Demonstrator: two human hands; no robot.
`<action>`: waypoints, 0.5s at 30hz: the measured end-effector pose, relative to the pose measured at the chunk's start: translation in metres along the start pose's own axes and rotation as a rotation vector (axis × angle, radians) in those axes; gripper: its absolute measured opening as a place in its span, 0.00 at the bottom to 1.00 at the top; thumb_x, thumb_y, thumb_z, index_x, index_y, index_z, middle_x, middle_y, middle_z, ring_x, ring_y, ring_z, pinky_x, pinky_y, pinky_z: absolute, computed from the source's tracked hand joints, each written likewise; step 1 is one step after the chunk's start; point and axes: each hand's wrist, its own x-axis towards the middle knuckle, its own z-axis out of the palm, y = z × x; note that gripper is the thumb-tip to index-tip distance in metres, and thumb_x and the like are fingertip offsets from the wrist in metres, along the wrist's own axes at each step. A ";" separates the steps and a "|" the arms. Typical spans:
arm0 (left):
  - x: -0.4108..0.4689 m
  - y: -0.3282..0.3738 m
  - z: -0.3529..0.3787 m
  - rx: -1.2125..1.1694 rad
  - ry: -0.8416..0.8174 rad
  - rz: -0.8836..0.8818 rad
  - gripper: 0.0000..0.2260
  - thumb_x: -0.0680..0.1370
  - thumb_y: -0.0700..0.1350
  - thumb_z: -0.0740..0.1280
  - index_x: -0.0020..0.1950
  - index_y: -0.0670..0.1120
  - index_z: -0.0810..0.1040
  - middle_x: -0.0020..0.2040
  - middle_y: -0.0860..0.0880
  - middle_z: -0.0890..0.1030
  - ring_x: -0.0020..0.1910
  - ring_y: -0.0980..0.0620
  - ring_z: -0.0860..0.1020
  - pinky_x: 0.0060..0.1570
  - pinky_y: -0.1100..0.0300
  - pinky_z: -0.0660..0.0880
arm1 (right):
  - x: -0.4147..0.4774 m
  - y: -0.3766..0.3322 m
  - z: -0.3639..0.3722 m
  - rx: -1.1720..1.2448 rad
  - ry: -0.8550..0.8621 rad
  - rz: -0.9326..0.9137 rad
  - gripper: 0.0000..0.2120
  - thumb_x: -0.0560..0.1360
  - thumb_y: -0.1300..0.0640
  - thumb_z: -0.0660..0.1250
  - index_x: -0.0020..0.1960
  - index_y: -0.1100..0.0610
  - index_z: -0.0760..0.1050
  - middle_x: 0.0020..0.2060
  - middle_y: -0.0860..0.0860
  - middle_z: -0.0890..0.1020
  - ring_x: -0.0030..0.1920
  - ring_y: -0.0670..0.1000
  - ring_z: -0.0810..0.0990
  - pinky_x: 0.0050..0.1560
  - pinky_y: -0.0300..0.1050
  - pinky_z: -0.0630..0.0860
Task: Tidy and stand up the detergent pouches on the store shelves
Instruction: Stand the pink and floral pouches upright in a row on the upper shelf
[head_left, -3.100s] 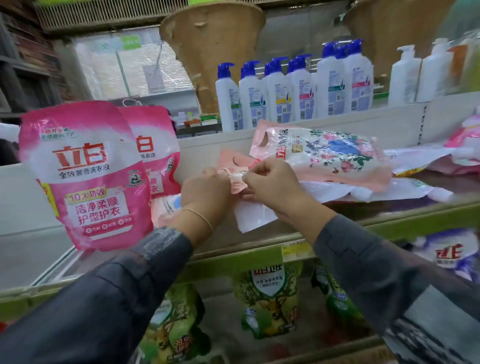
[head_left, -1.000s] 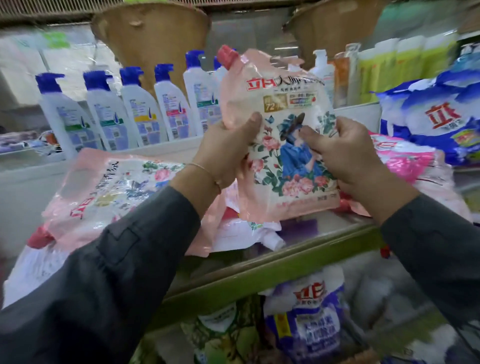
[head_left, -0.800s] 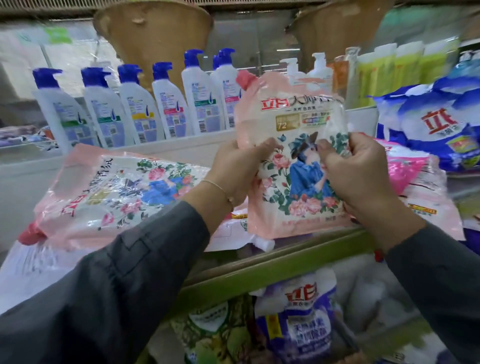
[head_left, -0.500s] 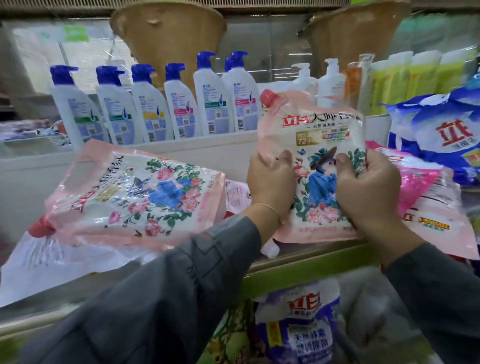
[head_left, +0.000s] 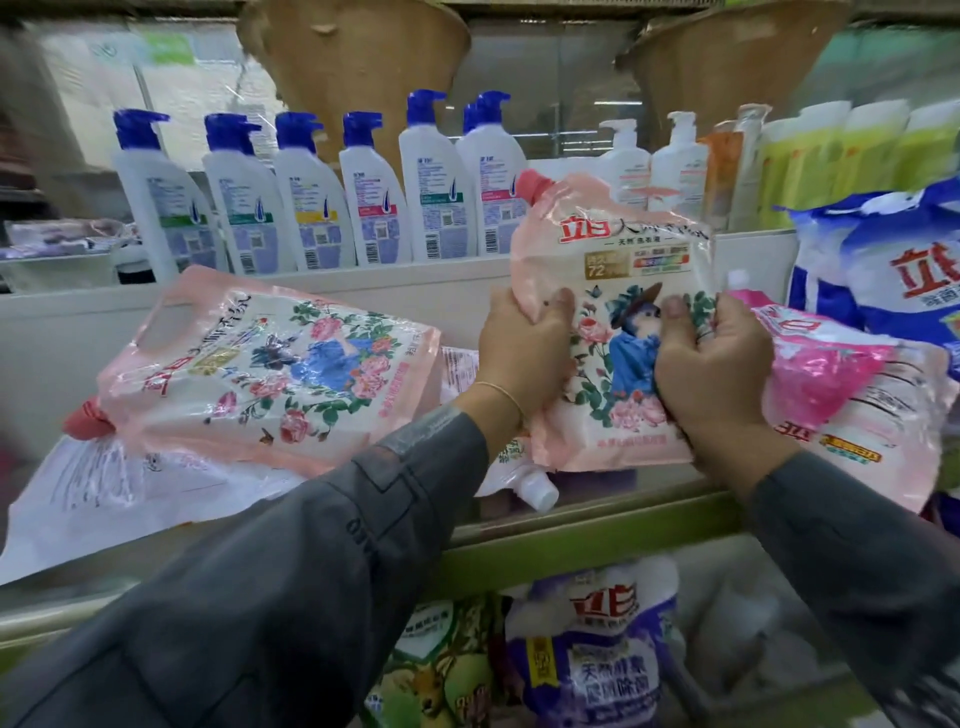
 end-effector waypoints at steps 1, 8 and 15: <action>-0.002 0.005 -0.002 0.000 -0.003 -0.030 0.12 0.74 0.58 0.66 0.50 0.52 0.70 0.50 0.47 0.81 0.47 0.46 0.82 0.49 0.46 0.81 | -0.002 0.000 -0.004 -0.001 0.013 0.000 0.14 0.80 0.51 0.66 0.49 0.64 0.77 0.43 0.61 0.83 0.44 0.64 0.82 0.42 0.62 0.81; -0.008 0.039 -0.037 1.096 -0.281 0.074 0.06 0.79 0.41 0.59 0.45 0.42 0.72 0.35 0.49 0.70 0.43 0.47 0.72 0.43 0.56 0.70 | -0.006 -0.008 -0.020 0.133 0.126 0.107 0.03 0.80 0.52 0.67 0.51 0.50 0.76 0.43 0.46 0.83 0.45 0.48 0.84 0.45 0.56 0.84; -0.011 0.021 -0.028 1.679 -0.688 0.189 0.08 0.75 0.49 0.68 0.47 0.45 0.77 0.36 0.49 0.74 0.42 0.48 0.75 0.51 0.54 0.78 | -0.005 -0.015 -0.020 0.207 0.150 0.062 0.05 0.81 0.55 0.67 0.55 0.53 0.78 0.41 0.42 0.80 0.38 0.33 0.81 0.36 0.31 0.79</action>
